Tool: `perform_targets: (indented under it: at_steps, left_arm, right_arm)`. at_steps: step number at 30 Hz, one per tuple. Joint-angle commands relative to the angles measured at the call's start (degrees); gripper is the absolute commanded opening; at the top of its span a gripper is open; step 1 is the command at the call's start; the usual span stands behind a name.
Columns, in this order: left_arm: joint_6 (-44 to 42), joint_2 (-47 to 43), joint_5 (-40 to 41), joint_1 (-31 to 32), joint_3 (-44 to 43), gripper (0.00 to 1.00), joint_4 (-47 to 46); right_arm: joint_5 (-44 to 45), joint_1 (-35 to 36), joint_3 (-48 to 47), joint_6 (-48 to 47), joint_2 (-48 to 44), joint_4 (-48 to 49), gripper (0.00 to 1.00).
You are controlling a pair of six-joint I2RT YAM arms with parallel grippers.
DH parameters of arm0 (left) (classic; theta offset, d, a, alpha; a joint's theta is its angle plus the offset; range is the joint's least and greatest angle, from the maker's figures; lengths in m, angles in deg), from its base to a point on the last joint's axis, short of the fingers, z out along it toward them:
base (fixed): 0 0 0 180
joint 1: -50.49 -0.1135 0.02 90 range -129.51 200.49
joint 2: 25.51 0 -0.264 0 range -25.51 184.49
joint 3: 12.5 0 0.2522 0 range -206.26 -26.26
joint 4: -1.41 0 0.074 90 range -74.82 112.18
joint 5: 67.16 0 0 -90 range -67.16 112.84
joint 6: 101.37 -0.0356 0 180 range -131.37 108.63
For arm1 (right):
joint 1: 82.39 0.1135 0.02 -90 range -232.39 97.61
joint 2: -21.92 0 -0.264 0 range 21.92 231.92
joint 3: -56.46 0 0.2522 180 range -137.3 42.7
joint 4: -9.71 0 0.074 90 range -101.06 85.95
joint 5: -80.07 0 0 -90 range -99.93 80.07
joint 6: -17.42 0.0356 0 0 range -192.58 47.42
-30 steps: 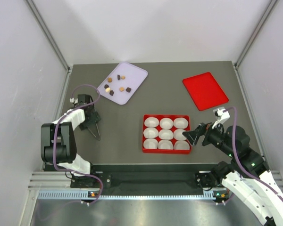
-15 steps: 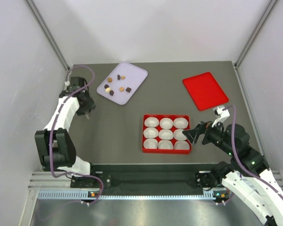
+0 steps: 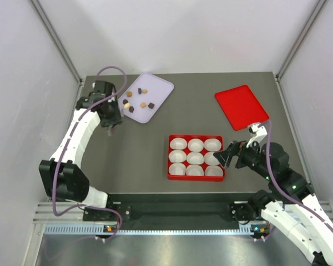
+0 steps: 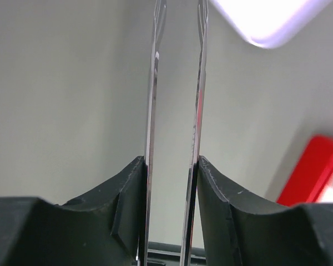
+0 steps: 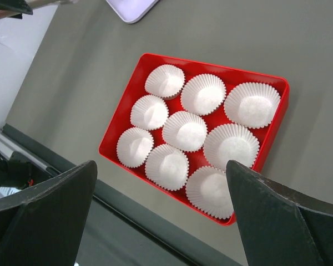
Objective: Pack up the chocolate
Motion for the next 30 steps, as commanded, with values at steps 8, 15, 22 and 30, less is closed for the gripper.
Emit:
perform_targets:
  at_steps: [8, 15, 22, 30]
  left_arm:
    - [-3.0, 1.3, 1.3, 13.9, -3.2, 0.45, -7.2]
    - [-7.3, 5.5, 1.8, 14.3, -3.0, 0.45, -17.1]
    - [-10.0, 13.2, 1.1, 14.3, -6.1, 0.48, -21.6]
    - [-11.7, 18.6, 0.9, 14.3, -8.7, 0.51, -23.5]
  right_arm:
    - [2.4, -0.5, -2.0, 0.2, 4.4, 4.5, 1.0]
    - [3.7, -0.5, -2.0, -0.3, 7.1, 6.6, 1.0]
    - [4.2, -0.5, -2.0, -0.3, 9.0, 8.0, 1.0]
    - [6.2, -0.5, -3.2, -1.7, 10.7, 8.6, 1.0]
